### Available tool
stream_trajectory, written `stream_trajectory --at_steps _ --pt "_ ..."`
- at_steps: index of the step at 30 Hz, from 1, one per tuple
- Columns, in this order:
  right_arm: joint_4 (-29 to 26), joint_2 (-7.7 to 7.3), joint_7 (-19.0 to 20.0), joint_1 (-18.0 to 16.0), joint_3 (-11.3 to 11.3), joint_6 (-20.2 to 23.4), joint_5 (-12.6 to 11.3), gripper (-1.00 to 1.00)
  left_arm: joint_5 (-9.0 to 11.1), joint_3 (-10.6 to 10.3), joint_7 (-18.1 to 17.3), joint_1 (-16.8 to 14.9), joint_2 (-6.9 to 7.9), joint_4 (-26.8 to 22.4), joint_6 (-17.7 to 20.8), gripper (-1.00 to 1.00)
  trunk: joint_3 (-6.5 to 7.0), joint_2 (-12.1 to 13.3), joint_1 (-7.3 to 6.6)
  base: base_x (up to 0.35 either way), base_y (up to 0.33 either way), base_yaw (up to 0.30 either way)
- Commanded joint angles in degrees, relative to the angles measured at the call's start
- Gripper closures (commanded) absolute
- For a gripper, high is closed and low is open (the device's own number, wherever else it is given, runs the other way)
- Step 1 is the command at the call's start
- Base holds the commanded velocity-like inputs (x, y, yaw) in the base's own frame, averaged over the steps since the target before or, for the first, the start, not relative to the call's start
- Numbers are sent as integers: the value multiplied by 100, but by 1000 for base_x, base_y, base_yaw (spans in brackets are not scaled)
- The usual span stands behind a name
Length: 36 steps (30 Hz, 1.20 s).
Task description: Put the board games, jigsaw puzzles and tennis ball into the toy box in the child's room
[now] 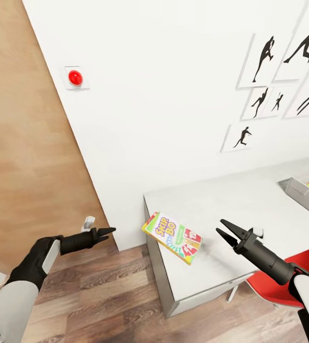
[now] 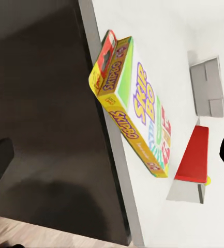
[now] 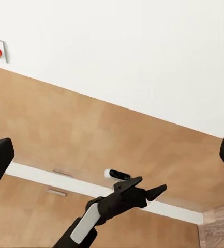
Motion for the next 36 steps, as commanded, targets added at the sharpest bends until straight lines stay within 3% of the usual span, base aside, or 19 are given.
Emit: stream_trajectory --at_steps 1,20,24,36 --pt "2 1 9 -6 -9 32 0 -100 11 7 41 -33 -15 62 -20 -100 -8 -10 3 0 -190 -49" --pt "1 41 -39 1 7 8 86 -100 10 3 124 -81 -47 166 -97 -100 -3 -10 3 0 -127 -7" --pt "1 65 -23 -3 -6 6 326 -100 6 3 96 -85 -16 167 -97 -100 -3 -10 3 0 -30 0" --pt "2 90 17 -6 45 34 377 -100 2 4 62 -119 113 167 -95 -100 -2 -10 3 0 -3 0"
